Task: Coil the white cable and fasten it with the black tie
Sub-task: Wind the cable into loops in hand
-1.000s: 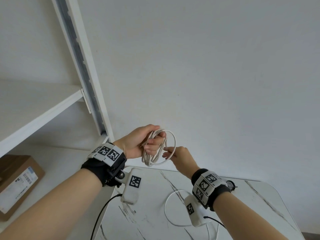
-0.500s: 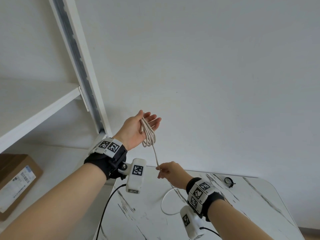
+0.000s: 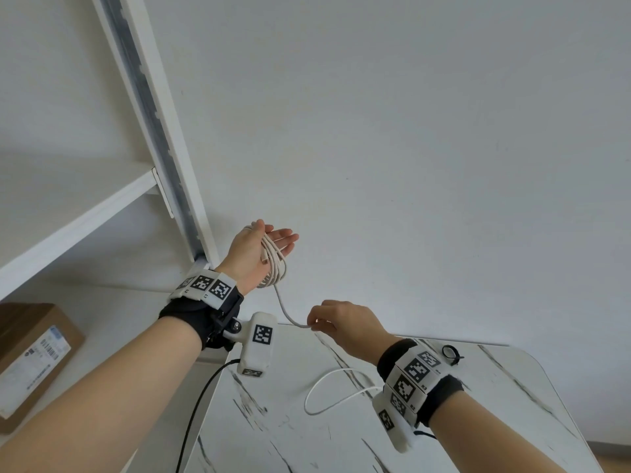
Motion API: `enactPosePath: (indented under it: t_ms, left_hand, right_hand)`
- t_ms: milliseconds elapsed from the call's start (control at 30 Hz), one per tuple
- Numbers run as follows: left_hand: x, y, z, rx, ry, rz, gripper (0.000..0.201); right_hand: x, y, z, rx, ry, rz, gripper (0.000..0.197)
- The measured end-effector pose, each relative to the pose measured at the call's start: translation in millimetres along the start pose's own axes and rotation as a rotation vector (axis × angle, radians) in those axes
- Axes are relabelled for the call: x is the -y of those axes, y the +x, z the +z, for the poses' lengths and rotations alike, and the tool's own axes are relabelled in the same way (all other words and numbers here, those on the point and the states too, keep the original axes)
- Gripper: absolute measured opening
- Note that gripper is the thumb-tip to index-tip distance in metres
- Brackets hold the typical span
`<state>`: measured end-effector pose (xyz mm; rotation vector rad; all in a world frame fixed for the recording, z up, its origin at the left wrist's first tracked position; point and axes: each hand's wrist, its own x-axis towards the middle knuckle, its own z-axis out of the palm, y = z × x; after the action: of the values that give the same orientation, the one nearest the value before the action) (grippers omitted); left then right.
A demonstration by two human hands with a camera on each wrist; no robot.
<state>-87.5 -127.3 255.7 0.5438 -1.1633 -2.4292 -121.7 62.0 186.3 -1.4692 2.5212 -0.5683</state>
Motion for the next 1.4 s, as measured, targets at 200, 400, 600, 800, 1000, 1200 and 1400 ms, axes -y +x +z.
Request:
enactPosePath:
  t_ms: [200, 400, 600, 800, 1000, 1200, 1400]
  left_hand:
    - [17.7, -3.5, -2.1, 0.055, 0.266, -0.025, 0.028]
    - [28.1, -11.9, -3.7, 0.137, 0.598, -0.193, 0.026]
    - [33.5, -21.4, -8.7, 0.344, 0.653, -0.437, 0.034]
    - [36.5, -26.4, -19.2, 0.470, 0.726, -0.625, 0.031]
    - [34.5, -32.0, -21.2, 0.523, 0.644, -0.633, 0.041]
    - [28.8, -34.8, -19.3, 0.633, 0.523, -0.714, 0.039]
    - [18.1, -32.0, -9.5, 0.654, 0.294, -0.598, 0.026]
  right_hand:
    - [10.0, 5.8, -23.7, -0.097, -0.053, -0.171, 0.019]
    - [11.4, 13.1, -38.5, -0.170, -0.010, -0.208, 0.018]
    - [8.1, 20.2, -53.4, -0.199, 0.120, -0.152, 0.013]
    - [-1.5, 25.1, -69.4, -0.251, 0.122, -0.144, 0.014]
    - [-20.0, 26.8, -63.9, -0.288, 0.152, -0.053, 0.015]
    - [-31.3, 27.6, -44.1, -0.338, 0.280, 0.026, 0.016]
    - [-34.0, 28.2, -18.0, -0.387, 0.458, 0.097, 0.018]
